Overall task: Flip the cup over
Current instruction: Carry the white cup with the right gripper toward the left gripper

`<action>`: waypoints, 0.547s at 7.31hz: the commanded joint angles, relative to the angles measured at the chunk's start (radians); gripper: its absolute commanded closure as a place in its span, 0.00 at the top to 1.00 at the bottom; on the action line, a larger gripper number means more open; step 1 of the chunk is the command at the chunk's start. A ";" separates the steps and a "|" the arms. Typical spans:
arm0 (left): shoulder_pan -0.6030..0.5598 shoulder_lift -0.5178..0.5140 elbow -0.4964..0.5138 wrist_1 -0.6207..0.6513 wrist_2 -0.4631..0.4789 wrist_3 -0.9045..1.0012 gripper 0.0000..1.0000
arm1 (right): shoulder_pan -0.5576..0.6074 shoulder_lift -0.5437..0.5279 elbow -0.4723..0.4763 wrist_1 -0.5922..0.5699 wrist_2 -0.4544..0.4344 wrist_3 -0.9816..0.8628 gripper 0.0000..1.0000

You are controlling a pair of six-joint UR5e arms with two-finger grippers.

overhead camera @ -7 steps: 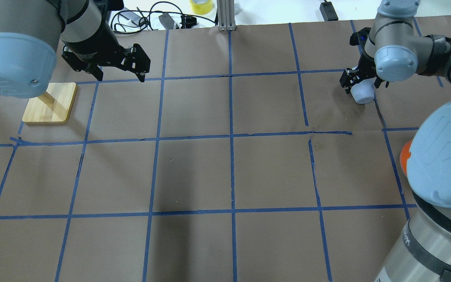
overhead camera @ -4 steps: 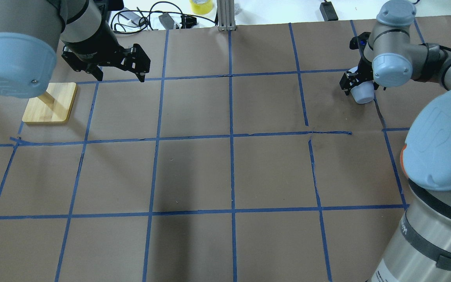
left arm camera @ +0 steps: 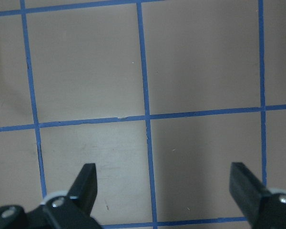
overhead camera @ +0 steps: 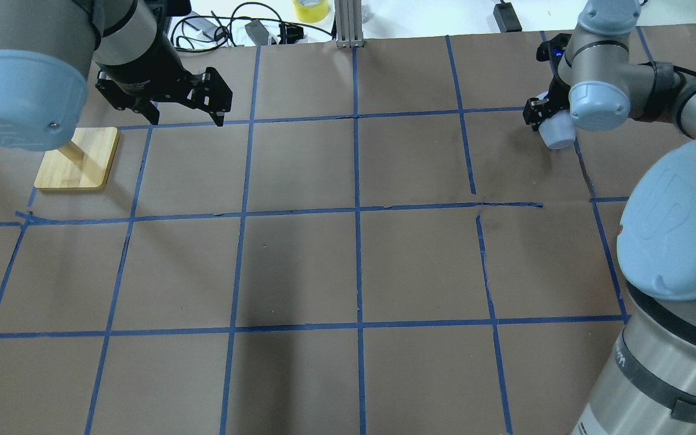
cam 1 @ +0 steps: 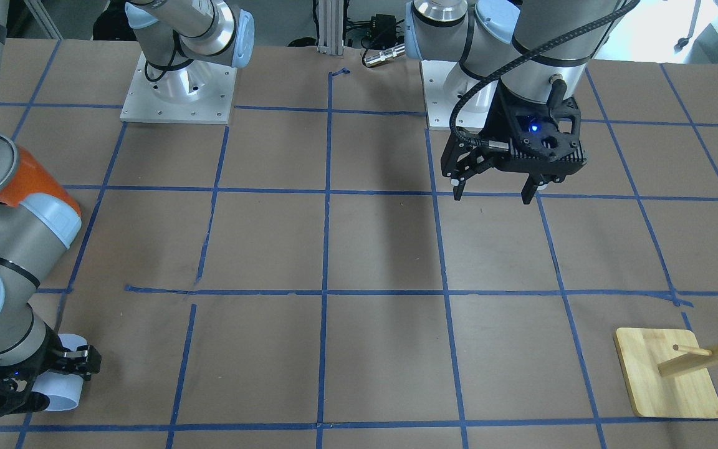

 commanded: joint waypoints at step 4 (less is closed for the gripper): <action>0.000 0.001 0.000 0.000 0.001 0.000 1.00 | 0.406 -0.068 -0.017 -0.029 -0.009 -0.018 0.12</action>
